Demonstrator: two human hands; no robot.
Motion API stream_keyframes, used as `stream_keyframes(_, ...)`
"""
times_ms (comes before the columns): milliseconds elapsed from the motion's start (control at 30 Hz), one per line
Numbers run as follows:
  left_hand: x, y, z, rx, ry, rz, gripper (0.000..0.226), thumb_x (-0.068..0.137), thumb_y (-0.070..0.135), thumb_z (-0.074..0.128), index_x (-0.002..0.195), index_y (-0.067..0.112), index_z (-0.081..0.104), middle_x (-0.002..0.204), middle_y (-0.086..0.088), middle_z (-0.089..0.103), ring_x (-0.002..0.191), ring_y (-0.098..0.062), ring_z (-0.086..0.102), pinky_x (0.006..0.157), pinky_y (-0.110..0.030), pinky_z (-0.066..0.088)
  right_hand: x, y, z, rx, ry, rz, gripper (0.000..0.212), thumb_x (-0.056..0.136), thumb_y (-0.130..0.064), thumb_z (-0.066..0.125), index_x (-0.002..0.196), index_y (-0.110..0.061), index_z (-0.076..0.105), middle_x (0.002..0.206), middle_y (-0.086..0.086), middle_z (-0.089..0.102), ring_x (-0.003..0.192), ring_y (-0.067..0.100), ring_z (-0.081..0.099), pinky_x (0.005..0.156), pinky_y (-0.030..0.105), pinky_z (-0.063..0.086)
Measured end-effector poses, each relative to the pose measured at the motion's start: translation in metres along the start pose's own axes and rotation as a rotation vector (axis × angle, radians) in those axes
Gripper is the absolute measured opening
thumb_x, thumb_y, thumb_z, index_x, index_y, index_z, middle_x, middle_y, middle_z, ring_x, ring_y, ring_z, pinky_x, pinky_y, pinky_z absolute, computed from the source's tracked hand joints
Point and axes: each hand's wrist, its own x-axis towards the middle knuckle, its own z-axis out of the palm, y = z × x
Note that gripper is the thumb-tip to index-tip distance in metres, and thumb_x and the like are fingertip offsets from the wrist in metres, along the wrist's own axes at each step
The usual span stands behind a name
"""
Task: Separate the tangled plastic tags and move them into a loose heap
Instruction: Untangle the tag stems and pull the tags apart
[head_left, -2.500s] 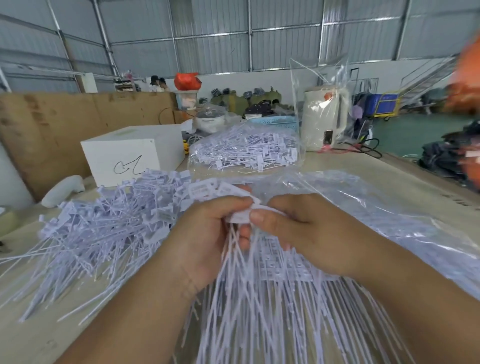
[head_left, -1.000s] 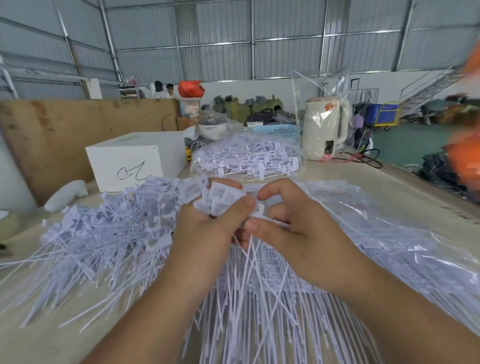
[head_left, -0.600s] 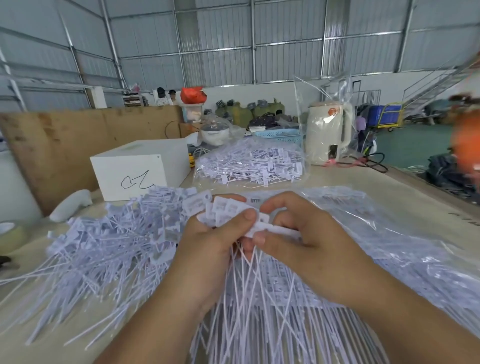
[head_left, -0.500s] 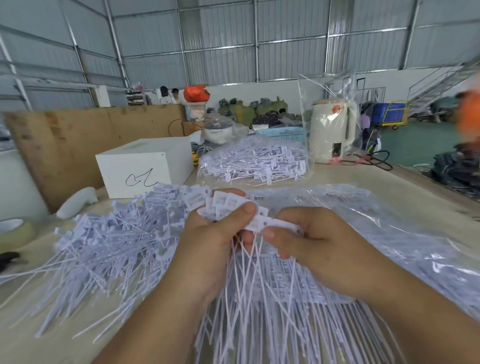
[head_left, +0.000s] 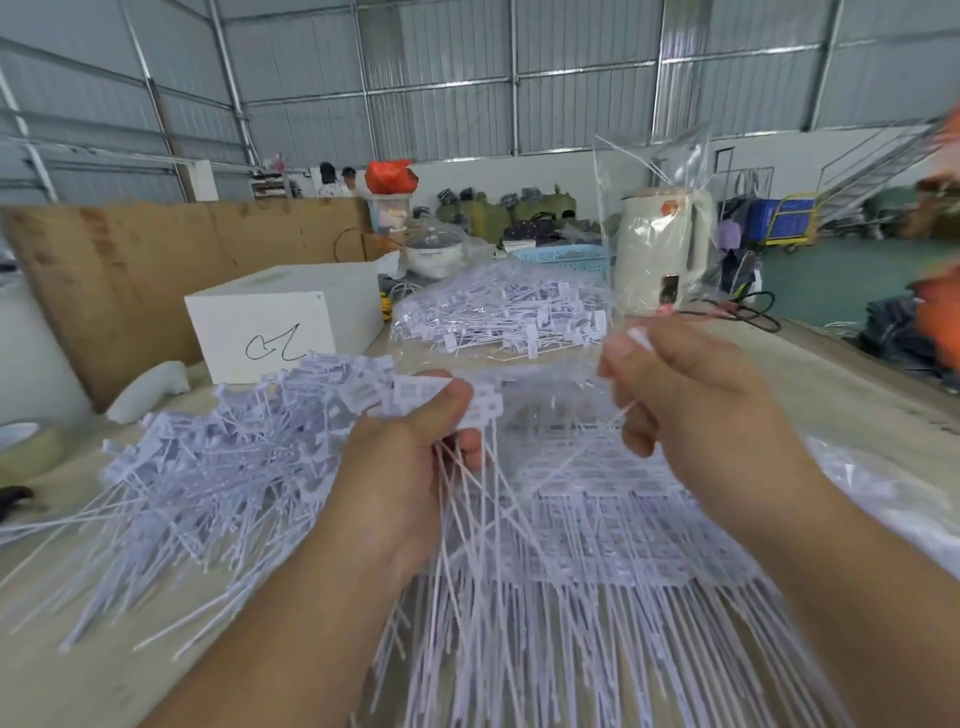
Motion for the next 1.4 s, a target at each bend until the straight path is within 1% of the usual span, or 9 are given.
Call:
stream_keyframes(133,-0.011,-0.009,0.008,0.155,-0.146,0.077,0.033,0.071,0.021,0.077,0.094,0.001,0.065,0.065,-0.008,0.061,0.052,-0.016,0.056,0.046,-0.025,0.045,-0.009,0.009,0.017,-0.097,-0.309,0.010,0.007,0.096,-0.042,0.054,0.091,-0.040,0.051,0.062,-0.001,0.046,0.046,0.016,0.033,0.042,0.029,0.029)
stream_keyframes(300,-0.015,-0.011,0.010,0.122,-0.201,0.072,0.047,0.070,0.019,0.080,0.105,-0.005,0.060,0.082,-0.017,0.060,0.063,-0.021,0.057,0.049,-0.024,0.047,-0.011,0.011,0.022,-0.082,-0.334,0.066,0.010,0.099,-0.035,0.050,0.105,-0.033,0.042,0.057,0.000,0.049,0.035,0.007,0.026,0.036,0.017,0.023)
stream_keyframes(433,-0.013,-0.013,0.008,0.158,-0.407,0.150,0.023,0.067,0.000,0.065,0.088,0.007,0.069,0.073,-0.011,0.064,0.067,-0.020,0.061,0.056,-0.024,0.051,-0.011,0.013,0.024,-0.286,-0.327,0.016,0.013,0.100,-0.040,0.042,0.110,-0.034,0.041,0.073,0.012,0.064,0.044,0.011,0.040,0.042,0.031,0.037)
stream_keyframes(533,-0.013,-0.013,0.006,0.218,-0.537,0.183,0.041,0.065,-0.011,0.066,0.087,0.023,0.072,0.082,-0.006,0.073,0.079,-0.018,0.071,0.066,-0.026,0.055,-0.013,0.012,0.028,-0.408,-0.298,-0.011,0.027,0.097,-0.046,0.039,0.118,-0.033,0.048,0.083,-0.003,0.067,0.061,0.005,0.059,0.061,0.035,0.052)
stream_keyframes(800,-0.017,-0.015,0.010,0.417,-0.519,0.292,0.057,0.064,-0.025,0.061,0.093,0.024,0.068,0.071,-0.002,0.072,0.064,-0.013,0.070,0.056,-0.021,0.055,-0.015,0.013,0.034,-0.209,-0.343,0.063,0.022,0.097,-0.034,0.055,0.116,-0.045,0.058,0.077,-0.029,0.066,0.060,-0.010,0.060,0.051,0.005,0.040)
stream_keyframes(900,-0.019,-0.016,0.012,0.439,-0.488,0.280,0.065,0.069,-0.037,0.054,0.113,0.009,0.047,0.068,0.003,0.070,0.057,-0.009,0.067,0.050,-0.018,0.052,-0.015,0.014,0.036,-0.168,-0.339,0.087,0.024,0.094,-0.032,0.060,0.116,-0.041,0.060,0.079,-0.023,0.068,0.059,-0.009,0.060,0.051,0.006,0.040)
stream_keyframes(1167,-0.030,-0.019,0.018,0.503,-0.397,0.377,0.084,0.068,-0.026,0.061,0.122,0.035,0.039,0.076,0.026,0.070,0.059,0.006,0.066,0.048,-0.008,0.047,-0.016,0.001,0.040,0.089,-0.308,0.052,0.024,0.090,-0.006,0.066,0.107,-0.022,0.068,0.070,-0.008,0.068,0.047,-0.001,0.056,0.039,0.015,0.040)
stream_keyframes(1267,-0.031,-0.023,0.017,0.461,-0.415,0.363,0.087,0.062,-0.008,0.060,0.131,0.039,0.035,0.089,0.022,0.072,0.078,0.005,0.069,0.055,-0.010,0.051,-0.017,-0.002,0.040,0.270,-0.330,0.056,0.032,0.088,0.009,0.062,0.111,-0.012,0.064,0.059,-0.015,0.065,0.044,-0.006,0.056,0.042,0.004,0.039)
stream_keyframes(1400,-0.027,-0.022,0.012,0.439,-0.493,0.320,0.109,0.060,-0.007,0.060,0.149,0.037,0.016,0.103,0.011,0.072,0.097,-0.003,0.068,0.065,-0.018,0.054,-0.018,-0.002,0.041,0.294,-0.314,0.077,0.031,0.084,0.009,0.066,0.105,-0.012,0.065,0.071,-0.005,0.071,0.059,0.006,0.065,0.048,0.017,0.048)
